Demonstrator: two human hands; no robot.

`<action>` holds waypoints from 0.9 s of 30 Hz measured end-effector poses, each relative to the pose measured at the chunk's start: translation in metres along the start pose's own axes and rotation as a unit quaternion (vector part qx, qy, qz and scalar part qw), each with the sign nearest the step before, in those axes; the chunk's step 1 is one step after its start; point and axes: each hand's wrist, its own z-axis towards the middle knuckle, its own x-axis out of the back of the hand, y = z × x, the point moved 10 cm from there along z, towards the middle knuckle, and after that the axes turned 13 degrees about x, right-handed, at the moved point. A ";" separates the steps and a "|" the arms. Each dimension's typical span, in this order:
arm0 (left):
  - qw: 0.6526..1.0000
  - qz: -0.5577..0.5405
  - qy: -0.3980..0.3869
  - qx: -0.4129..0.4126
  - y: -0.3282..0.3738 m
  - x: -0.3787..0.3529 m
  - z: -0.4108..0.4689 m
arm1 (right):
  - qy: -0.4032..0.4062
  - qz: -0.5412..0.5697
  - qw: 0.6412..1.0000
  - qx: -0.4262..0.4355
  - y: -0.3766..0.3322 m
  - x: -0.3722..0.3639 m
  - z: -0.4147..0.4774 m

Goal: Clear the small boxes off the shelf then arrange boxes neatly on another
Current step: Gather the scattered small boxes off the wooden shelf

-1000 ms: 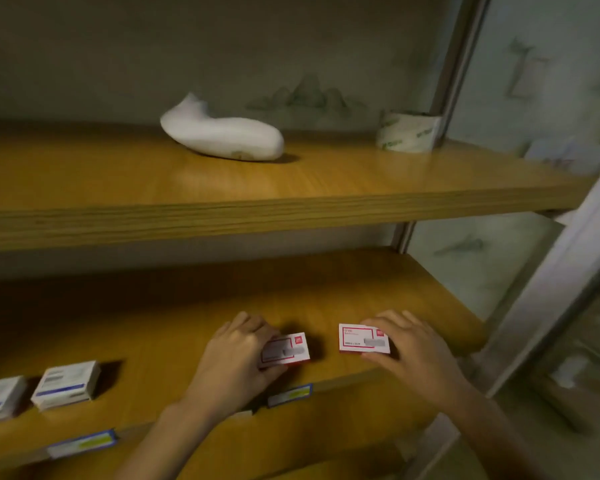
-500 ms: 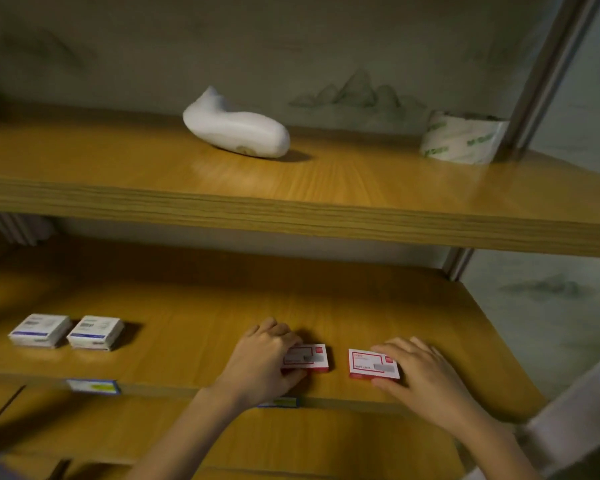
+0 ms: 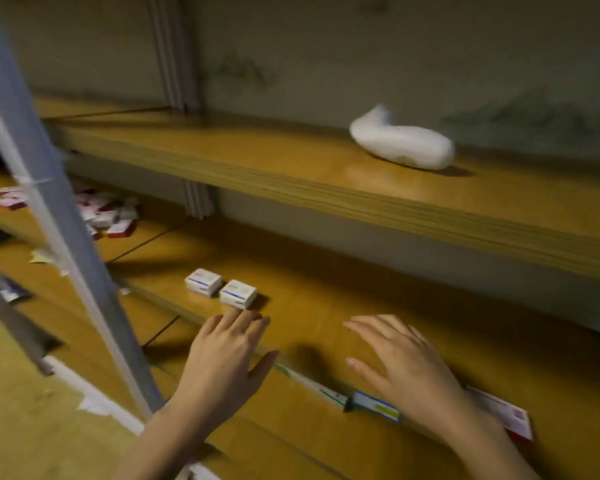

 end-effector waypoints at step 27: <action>0.944 0.094 -0.005 0.315 -0.479 0.085 -0.146 | -0.001 0.112 0.962 0.251 -0.384 -0.156 0.314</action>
